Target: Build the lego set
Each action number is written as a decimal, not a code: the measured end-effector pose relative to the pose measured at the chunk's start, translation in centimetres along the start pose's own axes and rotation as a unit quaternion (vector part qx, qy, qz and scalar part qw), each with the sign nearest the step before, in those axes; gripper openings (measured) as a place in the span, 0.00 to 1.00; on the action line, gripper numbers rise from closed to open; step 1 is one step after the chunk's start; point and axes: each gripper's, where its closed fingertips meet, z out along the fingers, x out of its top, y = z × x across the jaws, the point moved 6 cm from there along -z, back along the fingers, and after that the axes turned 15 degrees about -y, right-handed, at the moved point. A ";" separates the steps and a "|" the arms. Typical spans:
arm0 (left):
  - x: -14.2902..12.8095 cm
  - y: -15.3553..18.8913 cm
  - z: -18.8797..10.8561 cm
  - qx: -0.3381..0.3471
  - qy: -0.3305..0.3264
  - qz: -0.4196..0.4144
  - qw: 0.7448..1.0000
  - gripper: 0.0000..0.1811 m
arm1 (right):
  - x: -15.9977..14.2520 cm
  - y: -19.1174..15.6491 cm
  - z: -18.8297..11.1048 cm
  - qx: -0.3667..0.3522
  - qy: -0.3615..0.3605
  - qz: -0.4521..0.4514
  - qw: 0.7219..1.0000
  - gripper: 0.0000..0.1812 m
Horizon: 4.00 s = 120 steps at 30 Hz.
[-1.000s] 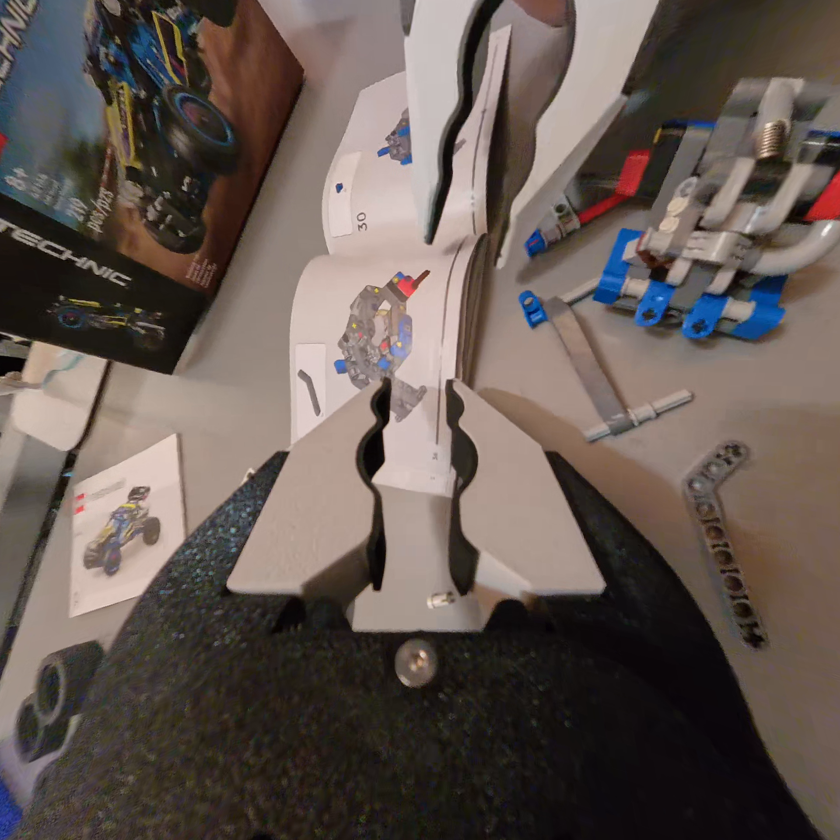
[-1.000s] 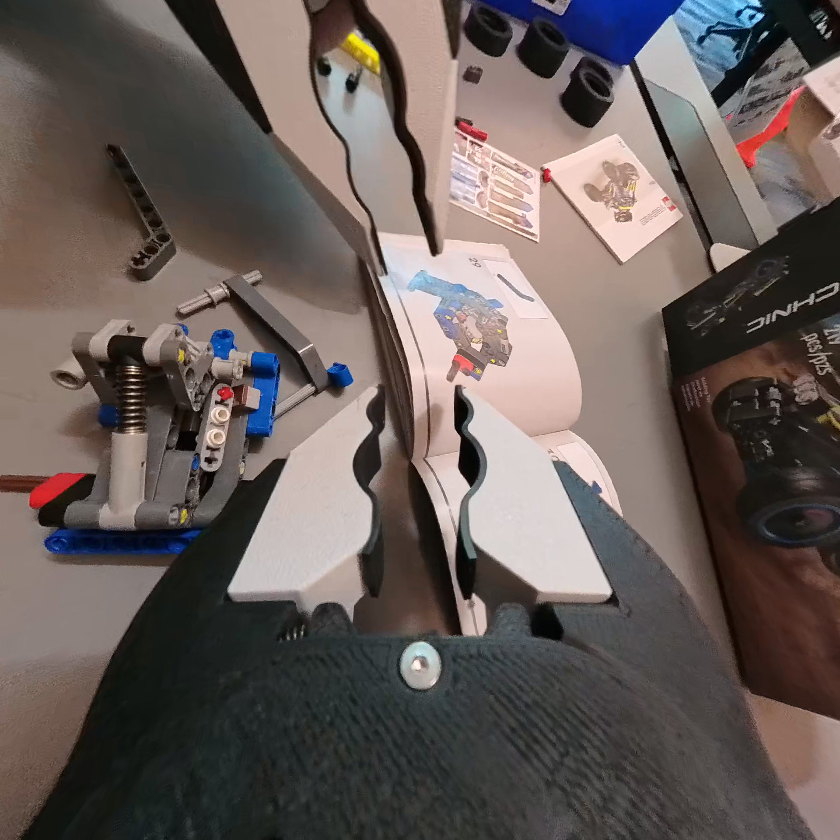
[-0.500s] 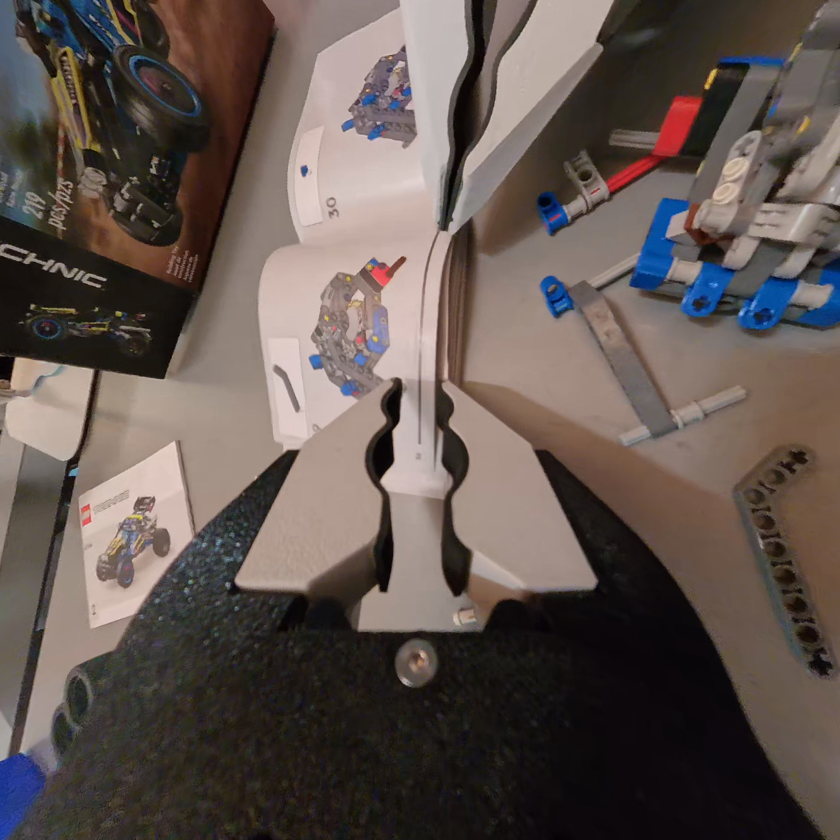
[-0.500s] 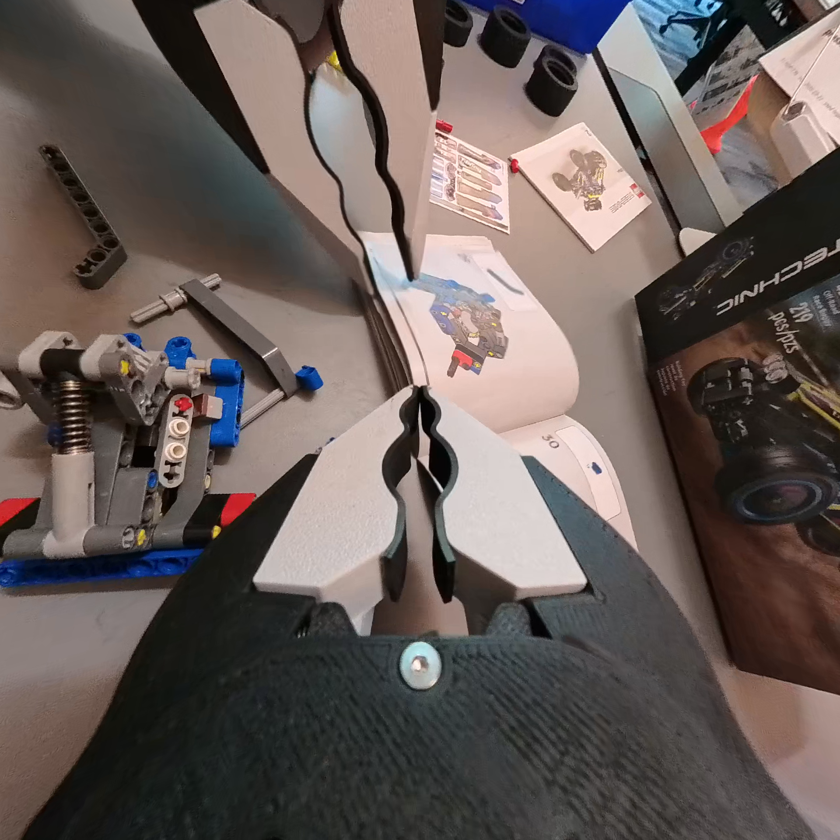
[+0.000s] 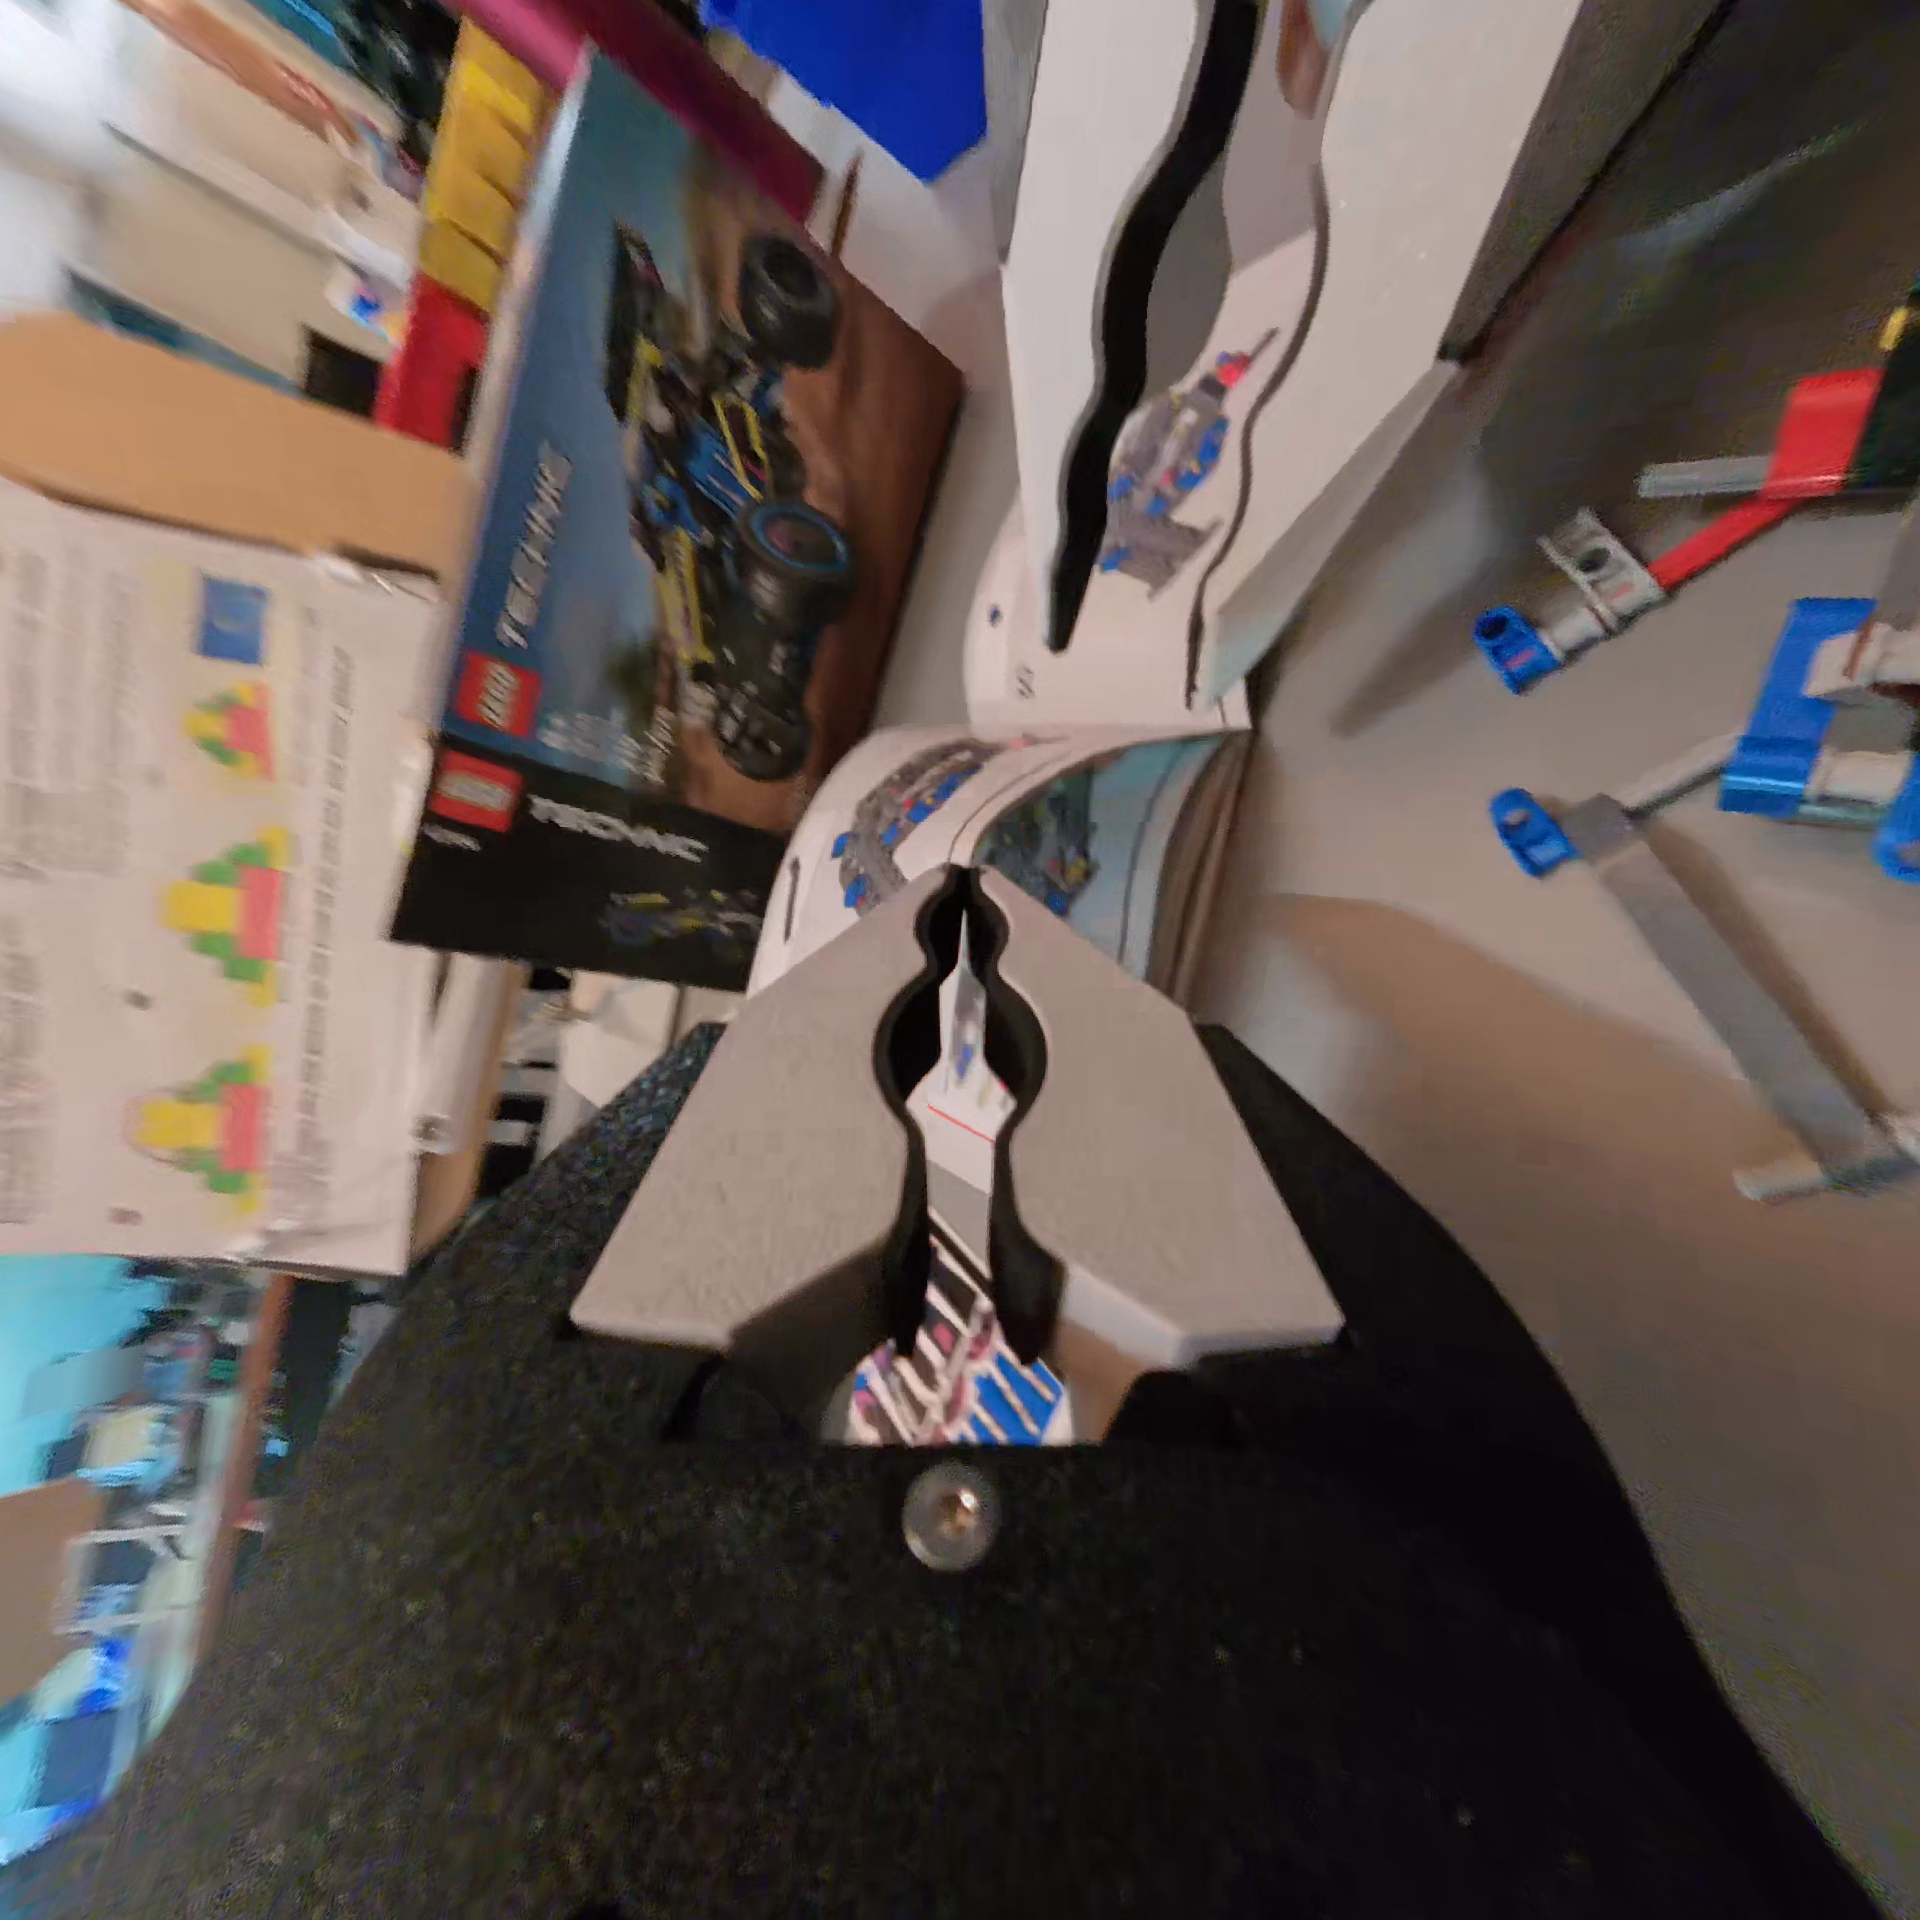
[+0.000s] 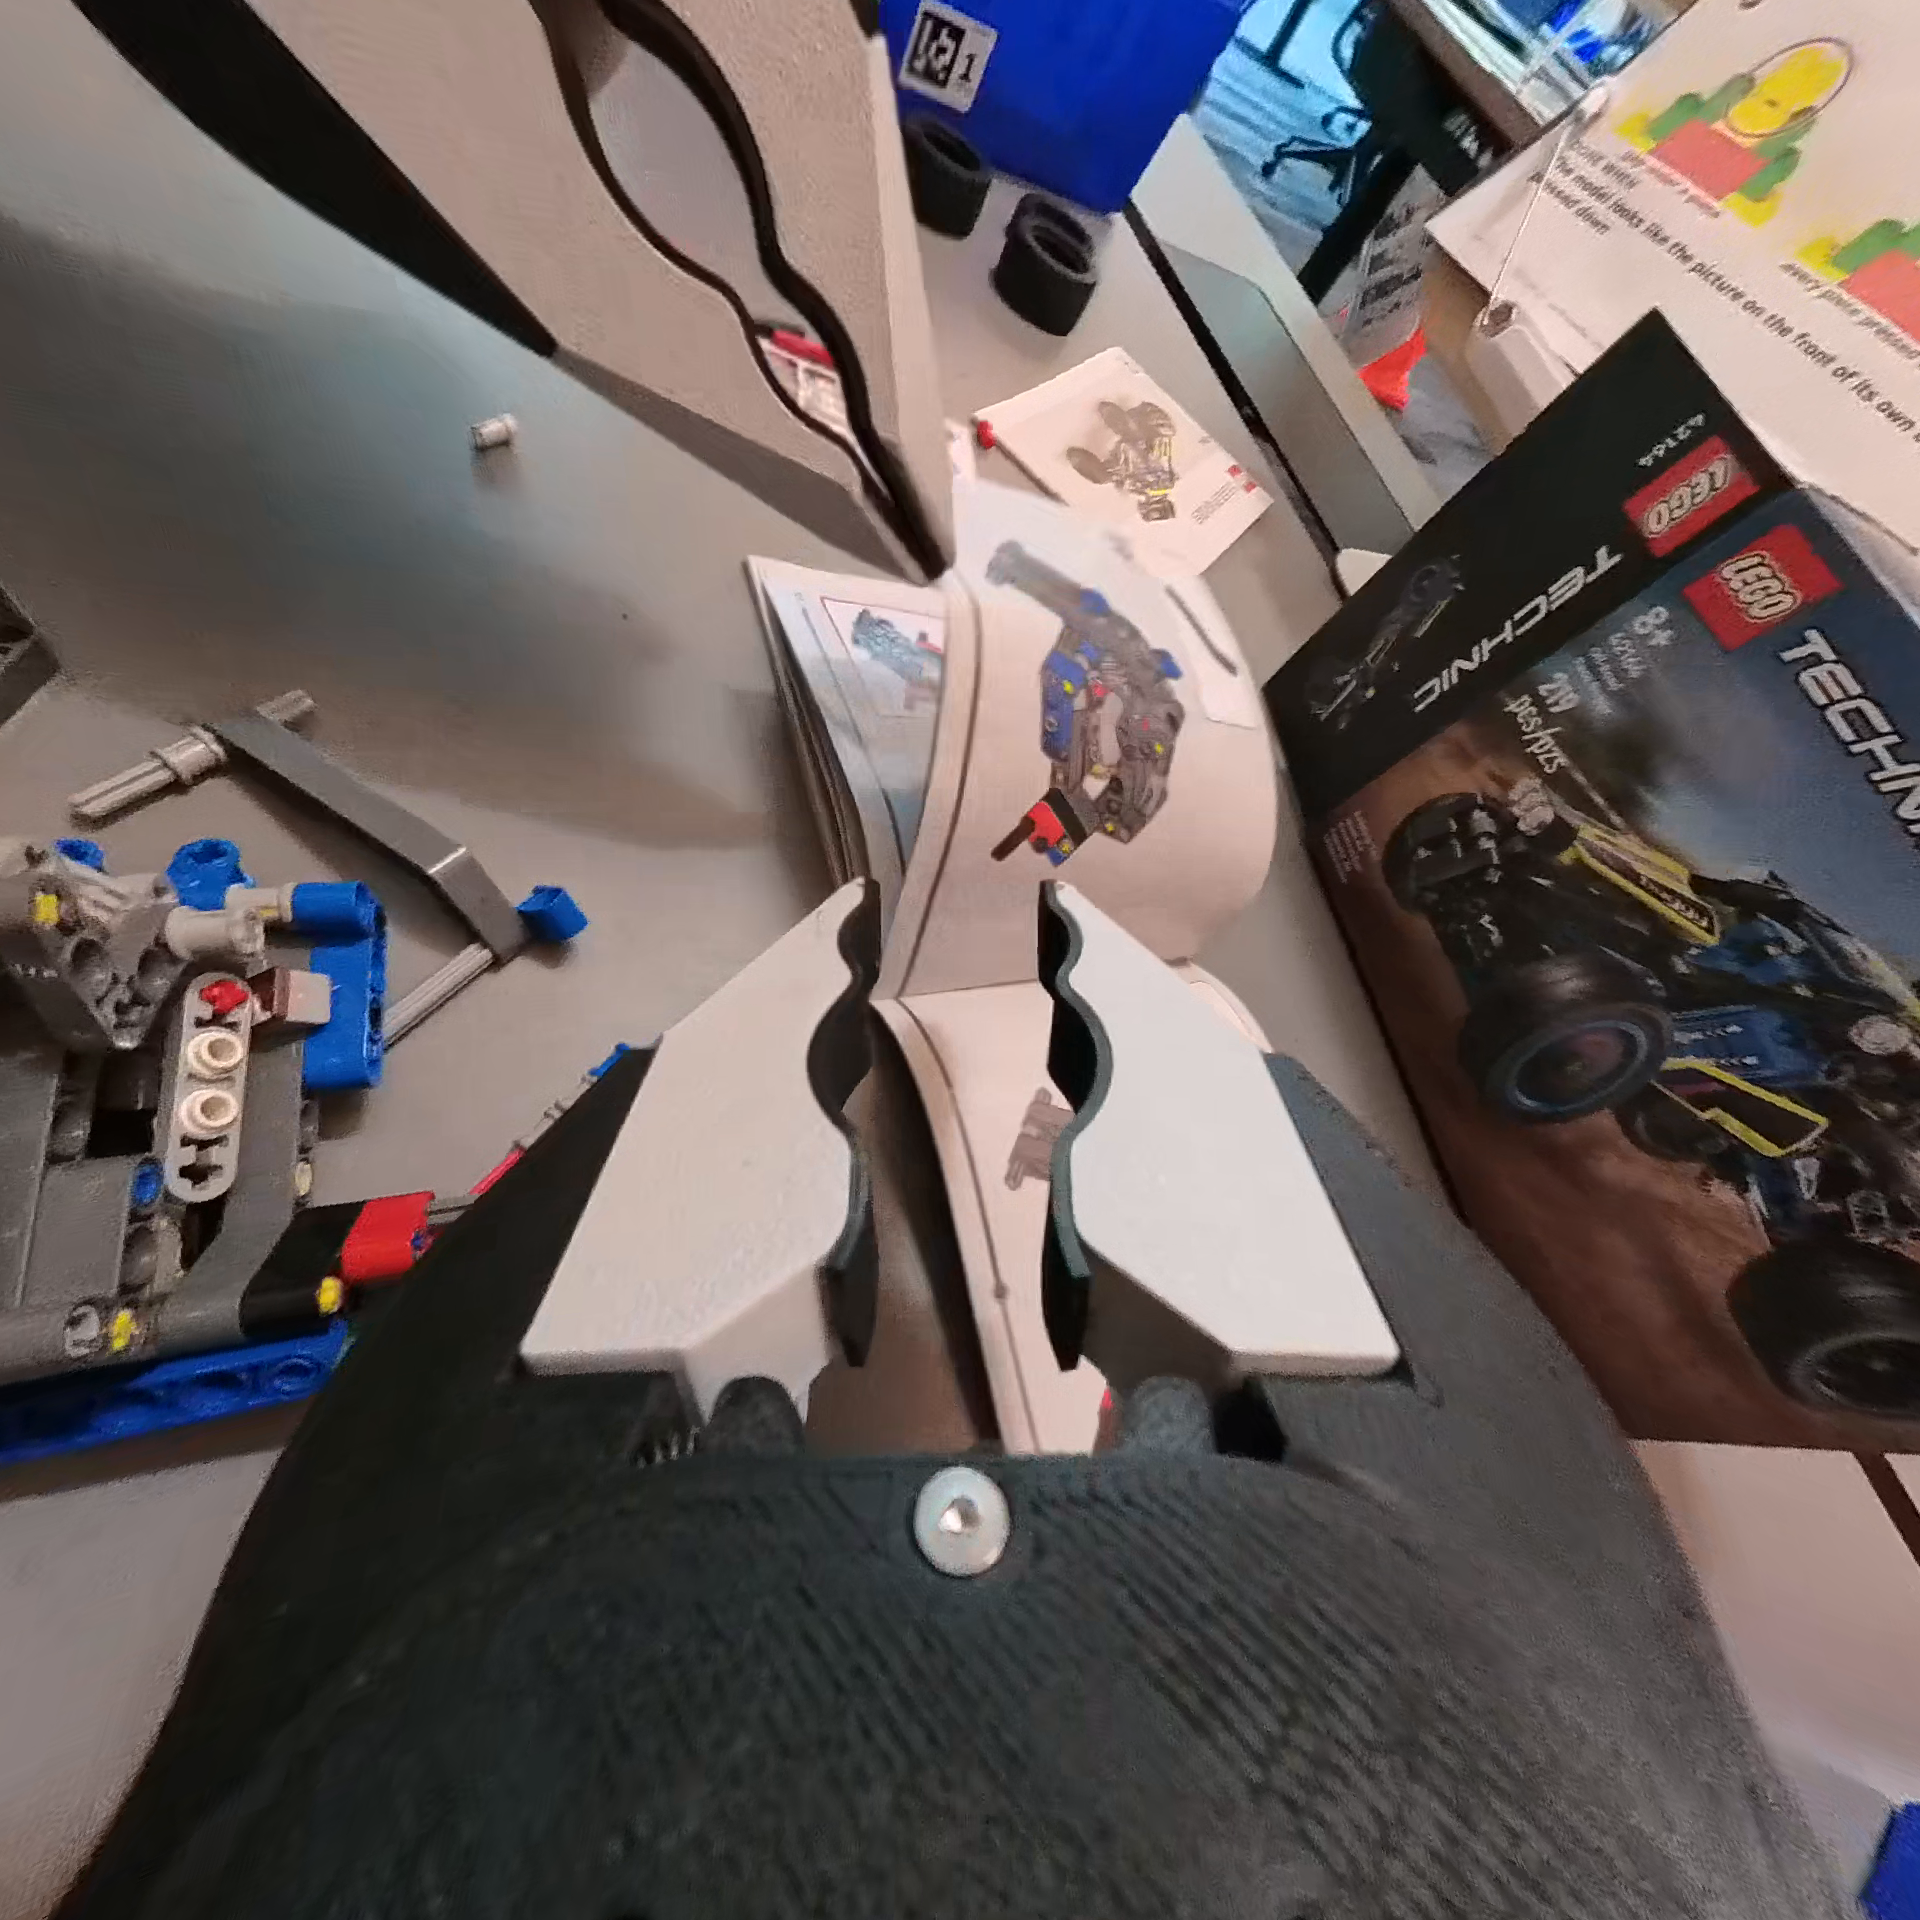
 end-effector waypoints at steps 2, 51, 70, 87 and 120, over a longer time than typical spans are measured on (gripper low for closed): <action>1.3 -0.2 -0.1 0.018 0.025 0.027 0.999 0.00 | 0.1 0.3 0.1 -0.005 0.008 0.011 1.000 0.17; 8.6 6.0 7.4 -0.210 0.106 0.221 0.946 0.00 | -9.5 0.1 -4.7 -0.040 -0.106 -0.014 0.994 0.00; 6.4 5.3 6.9 -0.126 0.048 0.329 0.935 0.00 | -9.5 0.3 -4.7 -0.047 -0.114 0.010 0.992 0.00; 5.3 4.8 7.2 -0.173 0.060 0.205 0.961 0.00 | -9.3 1.4 -5.6 -0.068 -0.181 0.026 0.981 0.00; 9.3 4.9 6.1 -0.248 0.065 0.121 0.959 0.00 | -8.8 2.7 -8.2 -0.114 -0.187 0.091 0.971 0.00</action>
